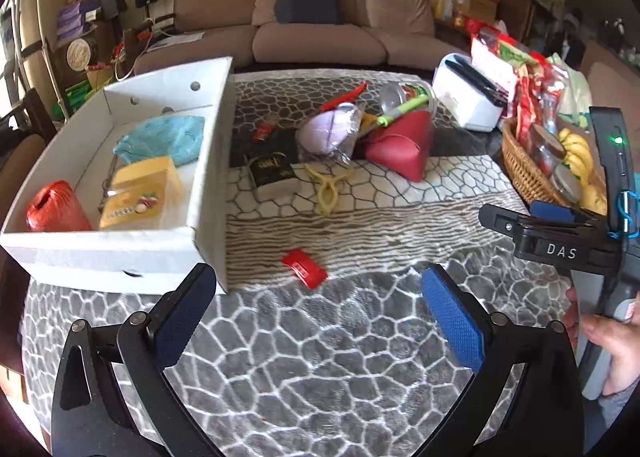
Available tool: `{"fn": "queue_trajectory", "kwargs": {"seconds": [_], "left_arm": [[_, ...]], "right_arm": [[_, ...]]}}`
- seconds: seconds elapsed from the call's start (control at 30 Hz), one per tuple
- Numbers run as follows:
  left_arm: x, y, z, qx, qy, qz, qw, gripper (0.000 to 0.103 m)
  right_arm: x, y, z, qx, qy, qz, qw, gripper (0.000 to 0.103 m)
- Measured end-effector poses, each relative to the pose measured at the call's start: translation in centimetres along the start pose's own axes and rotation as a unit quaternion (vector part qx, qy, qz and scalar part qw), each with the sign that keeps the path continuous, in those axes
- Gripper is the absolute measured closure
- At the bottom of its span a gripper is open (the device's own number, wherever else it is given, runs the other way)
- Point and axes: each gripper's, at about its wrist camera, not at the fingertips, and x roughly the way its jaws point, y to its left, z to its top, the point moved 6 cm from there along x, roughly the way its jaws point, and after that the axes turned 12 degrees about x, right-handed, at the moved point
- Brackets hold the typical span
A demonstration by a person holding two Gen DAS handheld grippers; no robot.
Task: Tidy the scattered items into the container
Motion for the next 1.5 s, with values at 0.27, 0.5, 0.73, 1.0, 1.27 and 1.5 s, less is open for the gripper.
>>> {"fn": "queue_trajectory", "kwargs": {"seconds": [0.27, 0.5, 0.73, 1.0, 1.27, 1.5], "left_arm": [[5.6, -2.4, -2.8, -0.012, 0.019, 0.019, 0.9996, 0.000], [9.3, -2.9, -2.6, -0.016, 0.029, 0.012, 0.9994, 0.000], [11.8, -1.6, -2.0, -0.040, 0.038, 0.007, 0.9984, 0.000], [13.5, -1.0, -1.5, -0.043, 0.039, 0.014, 0.9982, 0.000], [14.1, -0.5, -1.2, -0.046, 0.045, 0.045, 0.9969, 0.000], [14.6, -0.7, -1.0, -0.033, 0.056, 0.063, 0.9959, 0.000]], "right_arm": [[2.9, -3.2, -2.3, -0.002, -0.002, -0.030, 1.000, 0.000], [5.4, -4.1, -2.6, -0.005, 0.004, -0.043, 0.999, 0.000], [7.4, -4.4, -2.0, -0.004, 0.003, -0.055, 0.998, 0.000], [8.6, -4.3, -1.7, 0.020, 0.003, -0.049, 0.999, 0.000], [8.9, -4.0, -2.1, 0.009, -0.007, -0.072, 0.997, 0.000], [9.0, -3.9, -2.1, 0.006, -0.007, -0.079, 0.997, 0.000]]}}
